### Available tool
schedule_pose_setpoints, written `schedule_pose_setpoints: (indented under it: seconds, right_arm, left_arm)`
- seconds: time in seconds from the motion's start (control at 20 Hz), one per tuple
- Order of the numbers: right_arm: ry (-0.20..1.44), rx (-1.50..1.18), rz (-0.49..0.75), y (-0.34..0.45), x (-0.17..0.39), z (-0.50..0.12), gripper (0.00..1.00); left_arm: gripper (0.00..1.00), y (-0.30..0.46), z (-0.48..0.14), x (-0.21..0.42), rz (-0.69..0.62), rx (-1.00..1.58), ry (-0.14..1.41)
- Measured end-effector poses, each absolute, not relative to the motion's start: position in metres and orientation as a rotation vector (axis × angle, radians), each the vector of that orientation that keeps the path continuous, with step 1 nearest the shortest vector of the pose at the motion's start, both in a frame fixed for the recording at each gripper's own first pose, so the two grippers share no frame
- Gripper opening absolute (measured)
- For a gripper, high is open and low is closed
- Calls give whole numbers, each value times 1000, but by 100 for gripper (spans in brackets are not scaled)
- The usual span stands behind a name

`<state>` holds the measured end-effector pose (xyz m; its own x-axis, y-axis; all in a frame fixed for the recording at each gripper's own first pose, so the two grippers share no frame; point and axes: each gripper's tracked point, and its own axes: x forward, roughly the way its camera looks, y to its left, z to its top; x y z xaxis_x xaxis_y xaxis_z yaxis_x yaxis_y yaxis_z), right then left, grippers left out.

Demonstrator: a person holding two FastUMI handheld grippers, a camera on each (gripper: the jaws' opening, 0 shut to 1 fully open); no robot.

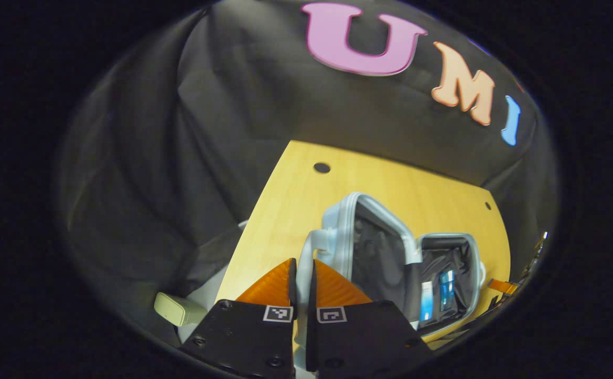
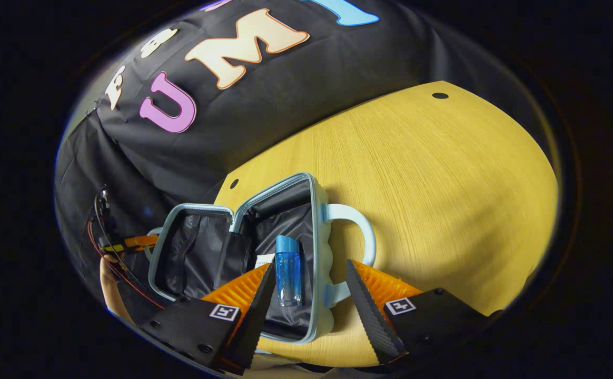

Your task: First open the suitcase, pack the skin care products into it, and then close the suitcase.

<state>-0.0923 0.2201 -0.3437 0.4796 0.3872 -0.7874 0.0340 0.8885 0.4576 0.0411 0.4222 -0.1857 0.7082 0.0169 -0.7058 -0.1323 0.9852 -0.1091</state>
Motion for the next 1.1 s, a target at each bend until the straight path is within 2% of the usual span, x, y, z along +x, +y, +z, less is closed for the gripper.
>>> schedule_pose_setpoints:
  seconds: [0.25,0.6,0.85,1.1]
  right_arm:
    - [1069,435,278,198,-102,-336,85]
    - [1057,454,288,156,-106,-326,85]
    - [1051,487,261,127,-100,-327,85]
    - [1031,503,218,90,-97,-327,85]
  left_arm:
    - [2,339,-113,43,-33,-243,651]
    - [2,218,-73,40,-213,-261,602]
    - [2,105,-81,40,-402,-339,631]
    - [2,30,-125,38,-454,-348,725]
